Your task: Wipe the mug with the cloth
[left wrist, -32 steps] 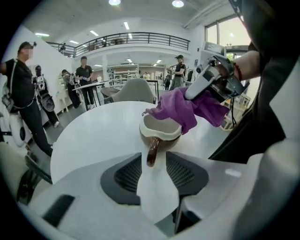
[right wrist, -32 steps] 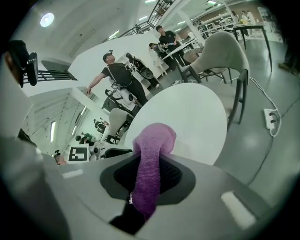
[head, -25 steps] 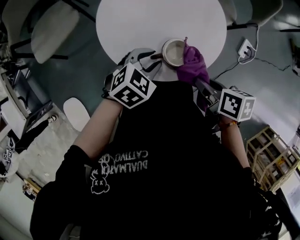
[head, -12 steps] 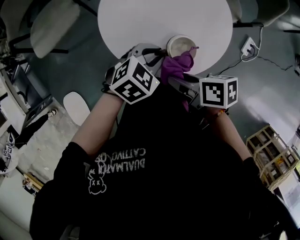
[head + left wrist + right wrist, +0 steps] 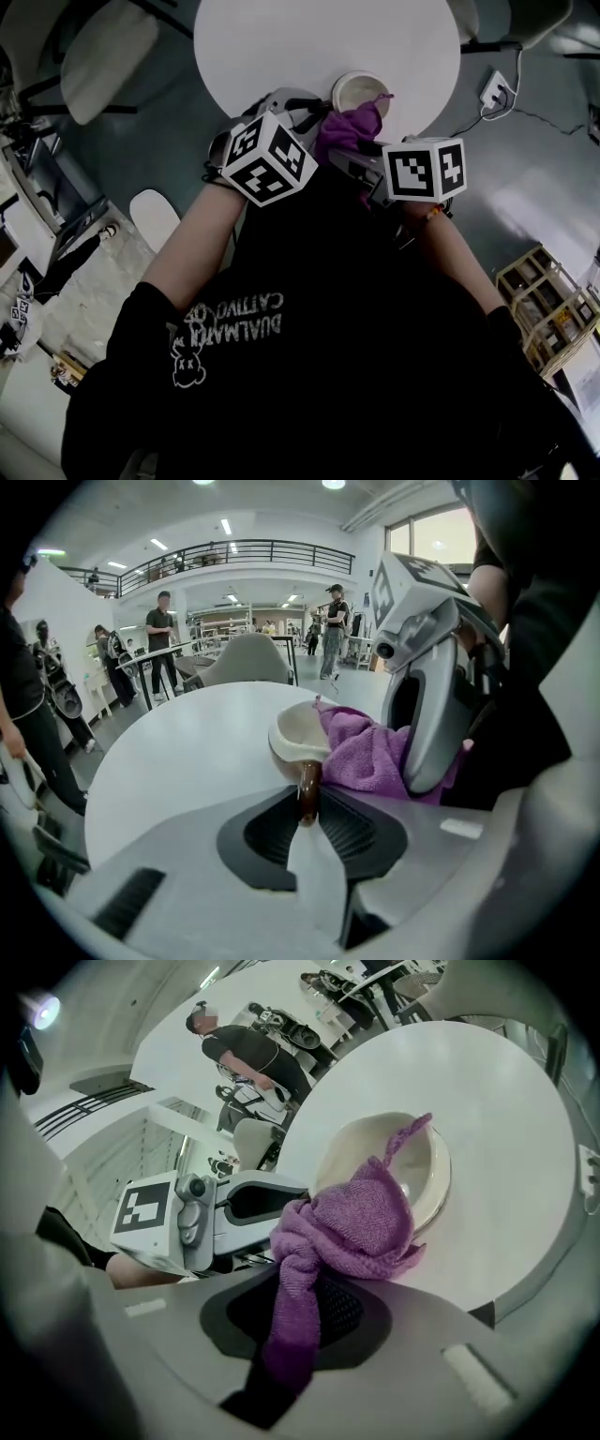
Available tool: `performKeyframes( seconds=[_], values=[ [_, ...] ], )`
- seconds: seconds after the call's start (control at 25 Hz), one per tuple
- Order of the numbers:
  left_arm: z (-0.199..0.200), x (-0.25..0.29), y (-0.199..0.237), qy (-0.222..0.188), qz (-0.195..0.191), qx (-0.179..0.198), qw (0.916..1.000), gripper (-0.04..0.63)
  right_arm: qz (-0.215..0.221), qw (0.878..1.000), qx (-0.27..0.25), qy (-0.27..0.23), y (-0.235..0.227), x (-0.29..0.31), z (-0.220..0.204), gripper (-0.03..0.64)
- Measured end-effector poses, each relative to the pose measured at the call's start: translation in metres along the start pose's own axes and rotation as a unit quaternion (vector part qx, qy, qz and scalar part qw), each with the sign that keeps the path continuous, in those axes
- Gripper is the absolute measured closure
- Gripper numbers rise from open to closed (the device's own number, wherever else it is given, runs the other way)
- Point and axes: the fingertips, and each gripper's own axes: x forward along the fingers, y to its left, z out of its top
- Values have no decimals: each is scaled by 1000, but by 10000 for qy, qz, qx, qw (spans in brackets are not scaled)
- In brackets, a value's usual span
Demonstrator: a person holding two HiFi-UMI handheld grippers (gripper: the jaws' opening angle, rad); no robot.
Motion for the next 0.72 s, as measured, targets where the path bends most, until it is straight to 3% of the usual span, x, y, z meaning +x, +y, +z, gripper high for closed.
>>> performKeyframes(
  seconds=[0.28, 0.72],
  values=[
    [0, 1, -5, 246, -168, 371, 9989, 532, 76, 9991, 364, -214, -9, -5, 4, 538],
    [-1, 0, -7, 347, -430, 408, 9976, 532, 83, 9979, 558, -307, -16, -18, 5, 537]
  ],
)
